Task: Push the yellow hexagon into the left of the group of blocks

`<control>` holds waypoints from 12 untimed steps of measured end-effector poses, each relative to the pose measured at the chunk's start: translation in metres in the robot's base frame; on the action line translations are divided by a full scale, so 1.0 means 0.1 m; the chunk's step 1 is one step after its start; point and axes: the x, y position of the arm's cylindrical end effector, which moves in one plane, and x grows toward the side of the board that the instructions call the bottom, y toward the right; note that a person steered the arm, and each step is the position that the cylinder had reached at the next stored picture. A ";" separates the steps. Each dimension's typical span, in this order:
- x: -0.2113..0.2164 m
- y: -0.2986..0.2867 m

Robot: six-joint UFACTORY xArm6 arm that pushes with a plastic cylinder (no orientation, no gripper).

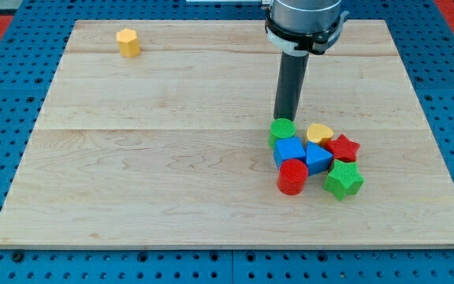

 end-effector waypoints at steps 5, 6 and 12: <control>-2.31 -2.07; -2.27 -2.53; -0.90 -1.91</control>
